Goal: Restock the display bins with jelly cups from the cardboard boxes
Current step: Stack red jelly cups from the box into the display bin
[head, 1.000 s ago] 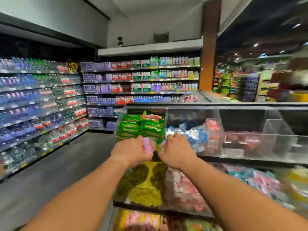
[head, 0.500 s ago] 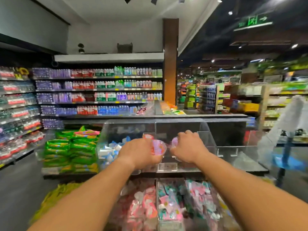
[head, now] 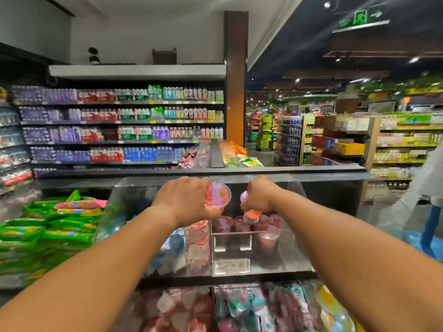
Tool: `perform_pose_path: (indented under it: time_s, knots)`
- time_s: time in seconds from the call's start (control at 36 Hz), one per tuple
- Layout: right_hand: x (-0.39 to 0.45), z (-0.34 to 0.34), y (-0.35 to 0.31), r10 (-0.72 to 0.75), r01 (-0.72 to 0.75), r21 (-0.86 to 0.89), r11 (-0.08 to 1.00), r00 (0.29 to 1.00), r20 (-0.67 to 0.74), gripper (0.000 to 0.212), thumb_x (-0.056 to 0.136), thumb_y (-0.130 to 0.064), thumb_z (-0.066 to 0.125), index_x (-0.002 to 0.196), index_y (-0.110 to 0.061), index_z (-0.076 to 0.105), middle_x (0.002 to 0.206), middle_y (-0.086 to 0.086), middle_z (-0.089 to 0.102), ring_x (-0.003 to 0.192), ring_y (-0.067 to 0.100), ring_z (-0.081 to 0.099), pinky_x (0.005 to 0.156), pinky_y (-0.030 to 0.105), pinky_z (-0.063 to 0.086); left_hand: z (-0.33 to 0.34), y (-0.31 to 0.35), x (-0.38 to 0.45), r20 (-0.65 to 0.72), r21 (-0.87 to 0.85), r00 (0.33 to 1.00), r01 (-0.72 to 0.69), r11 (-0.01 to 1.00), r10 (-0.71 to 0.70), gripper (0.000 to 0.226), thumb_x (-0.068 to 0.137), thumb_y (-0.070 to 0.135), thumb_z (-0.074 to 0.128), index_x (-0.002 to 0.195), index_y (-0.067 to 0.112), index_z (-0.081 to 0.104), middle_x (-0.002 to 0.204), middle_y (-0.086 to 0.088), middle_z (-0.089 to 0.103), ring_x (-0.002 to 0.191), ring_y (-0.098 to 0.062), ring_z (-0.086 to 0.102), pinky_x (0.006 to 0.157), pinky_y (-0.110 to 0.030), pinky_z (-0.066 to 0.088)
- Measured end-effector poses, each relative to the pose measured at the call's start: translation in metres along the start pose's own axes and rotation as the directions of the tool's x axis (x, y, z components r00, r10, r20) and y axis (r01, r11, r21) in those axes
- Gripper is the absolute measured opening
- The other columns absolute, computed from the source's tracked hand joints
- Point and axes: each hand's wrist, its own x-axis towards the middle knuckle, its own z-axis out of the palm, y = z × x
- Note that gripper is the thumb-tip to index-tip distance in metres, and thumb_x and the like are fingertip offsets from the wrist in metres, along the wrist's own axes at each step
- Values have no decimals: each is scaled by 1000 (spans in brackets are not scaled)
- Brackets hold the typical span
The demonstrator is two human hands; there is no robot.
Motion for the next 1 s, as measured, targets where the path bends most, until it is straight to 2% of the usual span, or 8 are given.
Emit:
perform_pose_path:
  time_s: [0.06,0.17,0.31,0.39,0.61,0.81,0.92,1.0]
  knots:
    - [18,10,0,-18,20,-30,999,996,93,30,72,-41,76,78,-14,67,83,7,65,69,22,59,52,26,41,5,-6,6,-8,-5,1000,15,1000,-15,53,78,79,53,96,29,47,94,7,61,88,-20,57,66,-36,40]
    - [45,40,-2,-49,88,-130,988,960,275,31,63,-39,83,76,-14,72,76,5,67,69,25,65,63,31,57,12,-13,11,-12,-9,999,40,999,-40,53,78,78,54,104,31,50,97,9,61,90,-18,58,67,-35,40]
    - [64,66,6,-77,166,-211,963,923,376,39,63,-39,87,89,-13,77,82,4,68,67,22,63,52,24,46,17,-13,20,3,18,999,54,998,-54,52,77,76,57,104,33,45,103,8,63,94,-18,59,71,-34,40]
    - [76,80,16,-123,237,-237,942,903,412,43,61,-42,87,97,-21,77,84,-3,70,74,21,66,61,26,50,20,-11,24,-8,-4,998,66,998,-66,51,77,78,57,101,35,44,101,9,63,93,-19,59,71,-34,42]
    - [99,104,22,-177,304,-259,917,891,419,34,51,-42,89,65,-20,68,64,-6,62,60,14,63,60,27,55,33,0,36,11,39,996,86,996,-87,65,77,80,55,117,29,48,110,5,63,104,-21,59,77,-37,43]
    - [118,122,27,-237,365,-292,884,888,393,34,63,-46,81,67,-18,62,75,-2,54,83,24,62,77,39,59,38,1,41,37,15,995,89,996,-89,64,78,79,54,117,29,50,107,6,63,101,-20,58,82,-37,50]
    - [121,128,36,-243,390,-291,873,868,432,38,64,-52,78,70,-17,63,73,0,60,74,26,63,76,41,61,45,-1,39,66,19,994,86,996,-87,65,77,79,54,117,29,50,108,6,64,101,-20,58,81,-37,50]
    - [102,95,33,-270,326,-94,941,887,375,45,67,-55,74,92,-18,70,90,4,69,84,30,67,77,41,59,47,0,41,95,28,993,72,997,-74,64,78,78,54,118,29,50,111,6,63,103,-19,58,81,-36,49]
